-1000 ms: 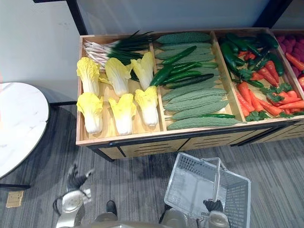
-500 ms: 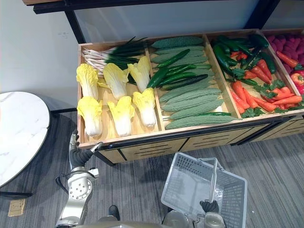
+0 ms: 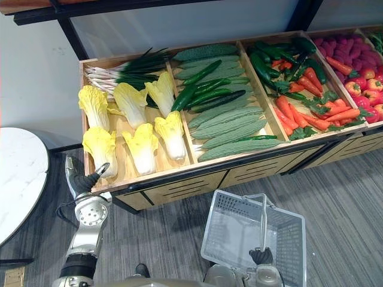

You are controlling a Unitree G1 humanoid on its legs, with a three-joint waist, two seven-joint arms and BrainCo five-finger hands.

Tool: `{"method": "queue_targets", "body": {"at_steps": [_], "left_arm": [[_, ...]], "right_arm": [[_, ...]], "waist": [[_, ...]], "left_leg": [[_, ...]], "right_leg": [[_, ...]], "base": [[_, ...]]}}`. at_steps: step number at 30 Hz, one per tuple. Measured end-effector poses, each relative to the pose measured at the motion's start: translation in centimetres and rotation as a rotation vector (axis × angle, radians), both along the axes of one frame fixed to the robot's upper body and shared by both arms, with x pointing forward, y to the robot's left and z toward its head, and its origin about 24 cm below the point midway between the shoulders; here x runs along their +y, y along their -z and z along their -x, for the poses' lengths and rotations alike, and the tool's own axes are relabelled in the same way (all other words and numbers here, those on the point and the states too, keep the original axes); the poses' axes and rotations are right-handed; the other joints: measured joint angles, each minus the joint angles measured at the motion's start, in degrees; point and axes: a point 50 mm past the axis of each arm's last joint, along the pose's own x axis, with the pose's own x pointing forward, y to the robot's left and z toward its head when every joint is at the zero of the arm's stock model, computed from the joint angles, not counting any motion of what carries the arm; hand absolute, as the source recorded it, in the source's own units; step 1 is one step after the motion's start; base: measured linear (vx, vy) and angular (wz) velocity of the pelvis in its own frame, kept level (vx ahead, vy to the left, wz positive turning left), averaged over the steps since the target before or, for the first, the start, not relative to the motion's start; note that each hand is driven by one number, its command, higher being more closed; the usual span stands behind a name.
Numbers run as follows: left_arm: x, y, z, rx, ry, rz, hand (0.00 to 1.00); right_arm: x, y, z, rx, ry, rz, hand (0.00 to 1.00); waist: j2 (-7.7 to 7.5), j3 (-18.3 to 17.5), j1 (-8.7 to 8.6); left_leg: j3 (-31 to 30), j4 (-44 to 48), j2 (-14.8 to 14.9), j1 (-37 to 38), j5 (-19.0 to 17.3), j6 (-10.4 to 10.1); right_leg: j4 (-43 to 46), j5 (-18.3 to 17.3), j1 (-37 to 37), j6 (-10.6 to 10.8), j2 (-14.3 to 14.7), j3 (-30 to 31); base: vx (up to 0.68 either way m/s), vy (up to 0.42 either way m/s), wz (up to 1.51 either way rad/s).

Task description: Pick vegetable in the basket

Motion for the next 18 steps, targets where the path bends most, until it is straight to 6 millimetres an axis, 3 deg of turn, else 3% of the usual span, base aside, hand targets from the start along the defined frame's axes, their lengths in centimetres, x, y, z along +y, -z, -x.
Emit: {"method": "queue_targets", "body": {"at_steps": [18], "left_arm": [[1.2,0.7,-0.9,0.08,-0.061,-0.002,0.0]], "right_arm": [[0.7,-0.2,-0.8,-0.014,-0.065,0.006,1.0]], "waist": [[-1.67,0.2,0.02]], "left_leg": [[2.2,0.0,-0.5,-0.3,-0.4,0.0]], "right_leg": [[-0.5,0.9,-1.9,-0.1,-0.1,2.3]], "base": [[0.0,-0.01,-0.06]]}}
